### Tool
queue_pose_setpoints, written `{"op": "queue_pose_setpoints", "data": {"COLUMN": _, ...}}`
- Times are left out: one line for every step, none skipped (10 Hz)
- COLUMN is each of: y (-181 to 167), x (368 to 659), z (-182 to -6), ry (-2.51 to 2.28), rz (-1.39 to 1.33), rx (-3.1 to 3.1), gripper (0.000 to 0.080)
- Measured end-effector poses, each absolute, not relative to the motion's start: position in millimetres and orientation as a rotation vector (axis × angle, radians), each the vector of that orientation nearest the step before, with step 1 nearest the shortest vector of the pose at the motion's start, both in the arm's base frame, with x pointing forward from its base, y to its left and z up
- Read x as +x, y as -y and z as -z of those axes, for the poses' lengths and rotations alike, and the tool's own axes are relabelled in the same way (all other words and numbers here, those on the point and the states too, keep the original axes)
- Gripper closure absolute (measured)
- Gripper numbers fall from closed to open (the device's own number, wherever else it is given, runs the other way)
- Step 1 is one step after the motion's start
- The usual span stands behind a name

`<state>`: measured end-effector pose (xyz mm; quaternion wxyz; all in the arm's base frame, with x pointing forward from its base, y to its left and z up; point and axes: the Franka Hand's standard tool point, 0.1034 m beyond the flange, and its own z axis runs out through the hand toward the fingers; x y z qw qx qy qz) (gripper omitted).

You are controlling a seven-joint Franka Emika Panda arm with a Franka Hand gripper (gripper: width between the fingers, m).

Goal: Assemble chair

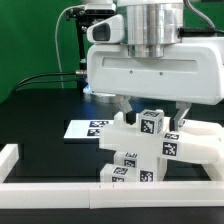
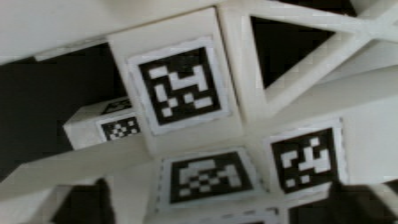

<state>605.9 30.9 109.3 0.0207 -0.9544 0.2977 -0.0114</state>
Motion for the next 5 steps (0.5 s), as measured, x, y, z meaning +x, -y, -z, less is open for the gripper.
{"op": "queue_pose_setpoints", "data": {"y": -30.9, "x": 605.9, "z": -109.2, "ry": -0.959, "rz": 0.034, "rx": -2.948, "gripper": 0.0427}}
{"op": "queue_pose_setpoints", "data": {"y": -31.0, "x": 605.9, "z": -109.1, "ry": -1.009, "rz": 0.033, "rx": -2.930, "gripper": 0.0427}}
{"op": "queue_pose_setpoints", "data": {"y": -30.9, "x": 605.9, "z": -109.1, "ry": -1.137, "rz": 0.029, "rx": -2.881, "gripper": 0.0535}}
{"op": "queue_pose_setpoints", "data": {"y": -30.4, "x": 606.1, "z": -109.2, "ry": -1.337, "rz": 0.021, "rx": -2.794, "gripper": 0.0535}}
{"op": "queue_pose_setpoints", "data": {"y": -29.2, "x": 606.4, "z": -108.2, "ry": -1.534, "rz": 0.021, "rx": -2.678, "gripper": 0.0535}}
